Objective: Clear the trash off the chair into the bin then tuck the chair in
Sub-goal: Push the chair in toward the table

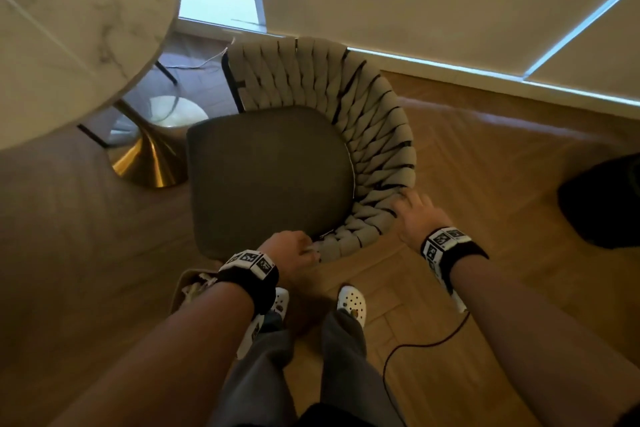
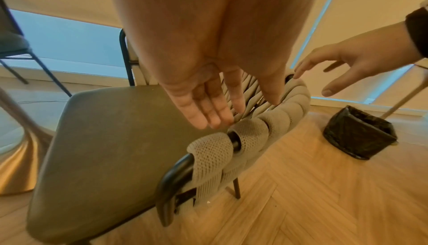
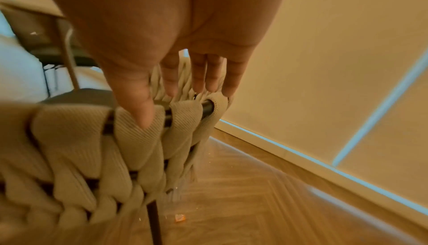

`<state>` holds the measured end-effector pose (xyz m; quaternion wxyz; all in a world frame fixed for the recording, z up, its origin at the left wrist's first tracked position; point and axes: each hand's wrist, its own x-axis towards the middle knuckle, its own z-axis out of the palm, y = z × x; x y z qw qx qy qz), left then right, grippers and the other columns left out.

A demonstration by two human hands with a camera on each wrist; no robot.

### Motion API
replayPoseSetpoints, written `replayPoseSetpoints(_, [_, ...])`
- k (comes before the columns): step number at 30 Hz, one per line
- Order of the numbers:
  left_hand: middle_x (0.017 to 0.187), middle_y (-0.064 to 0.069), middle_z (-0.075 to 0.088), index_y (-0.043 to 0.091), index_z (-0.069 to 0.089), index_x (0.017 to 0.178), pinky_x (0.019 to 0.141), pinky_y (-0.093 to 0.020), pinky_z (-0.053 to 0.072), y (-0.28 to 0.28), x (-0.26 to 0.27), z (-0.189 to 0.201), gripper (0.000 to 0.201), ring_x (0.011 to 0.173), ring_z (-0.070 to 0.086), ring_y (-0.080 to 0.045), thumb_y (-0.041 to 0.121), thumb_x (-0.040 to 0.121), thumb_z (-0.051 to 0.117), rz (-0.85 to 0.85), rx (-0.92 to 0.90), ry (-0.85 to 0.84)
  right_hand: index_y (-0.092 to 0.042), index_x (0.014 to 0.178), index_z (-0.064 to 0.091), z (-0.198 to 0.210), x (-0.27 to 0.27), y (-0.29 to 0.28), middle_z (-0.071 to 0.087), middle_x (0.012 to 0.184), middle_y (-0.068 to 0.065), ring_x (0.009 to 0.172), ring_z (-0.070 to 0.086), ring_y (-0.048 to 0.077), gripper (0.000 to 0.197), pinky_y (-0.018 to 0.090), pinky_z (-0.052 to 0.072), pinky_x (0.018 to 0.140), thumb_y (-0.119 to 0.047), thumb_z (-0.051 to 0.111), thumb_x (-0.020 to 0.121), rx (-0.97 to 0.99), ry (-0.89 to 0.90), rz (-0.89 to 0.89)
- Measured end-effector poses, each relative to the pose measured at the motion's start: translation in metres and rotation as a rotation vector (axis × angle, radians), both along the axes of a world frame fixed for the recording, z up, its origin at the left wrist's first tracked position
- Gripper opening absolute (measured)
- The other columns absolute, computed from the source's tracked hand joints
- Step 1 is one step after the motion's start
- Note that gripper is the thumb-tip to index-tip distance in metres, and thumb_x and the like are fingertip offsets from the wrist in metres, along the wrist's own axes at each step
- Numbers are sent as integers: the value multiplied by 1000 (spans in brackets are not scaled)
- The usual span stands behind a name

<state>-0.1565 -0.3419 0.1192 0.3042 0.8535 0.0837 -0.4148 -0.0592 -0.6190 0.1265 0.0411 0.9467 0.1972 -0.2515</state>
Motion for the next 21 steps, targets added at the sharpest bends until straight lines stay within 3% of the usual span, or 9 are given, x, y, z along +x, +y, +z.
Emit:
replayPoseSetpoints(3, [136,-1,51,29,45,143,100,-41,48,-15,-6,-21,70,120,53,-23,56,82,67,-32,69,40,-25,143,34,-14,26,-11,19,157,9,143,20,30,51,43,28,111,-21,46,93,-66,-10,232])
replayPoseSetpoints(5, [145,-3,44,30,36,149,106,-45,44,-24,-10,-35,77,128,49,-27,53,83,69,-90,135,50,-22,144,34,-22,44,-13,22,157,10,145,17,30,53,43,17,117,-18,46,92,-102,-12,351])
replayPoseSetpoints(9, [144,-1,49,36,33,147,103,-46,46,-32,-12,-55,62,124,54,-28,39,92,61,-118,253,5,-22,143,37,-37,71,-3,30,154,11,145,18,30,52,43,7,120,-24,48,92,-185,-22,502])
replayPoseSetpoints(12, [133,3,60,41,46,135,96,-45,52,-28,-9,-58,44,114,62,-24,32,93,57,-100,208,0,-27,143,36,-40,81,6,32,151,9,141,23,31,57,43,11,119,-36,53,89,-296,3,581])
replayPoseSetpoints(15, [122,4,65,40,53,126,92,-44,54,-21,-9,-53,36,104,65,-22,29,92,59,-110,146,24,-34,141,37,-36,85,11,39,146,8,134,34,29,62,42,24,113,-51,56,84,-343,-22,677])
replayPoseSetpoints(21, [130,2,61,41,50,133,94,-43,52,17,-9,-41,45,111,63,-26,32,89,60,-161,140,54,-41,136,44,-26,65,33,45,138,8,126,38,31,59,43,29,108,-60,56,81,-341,-1,673])
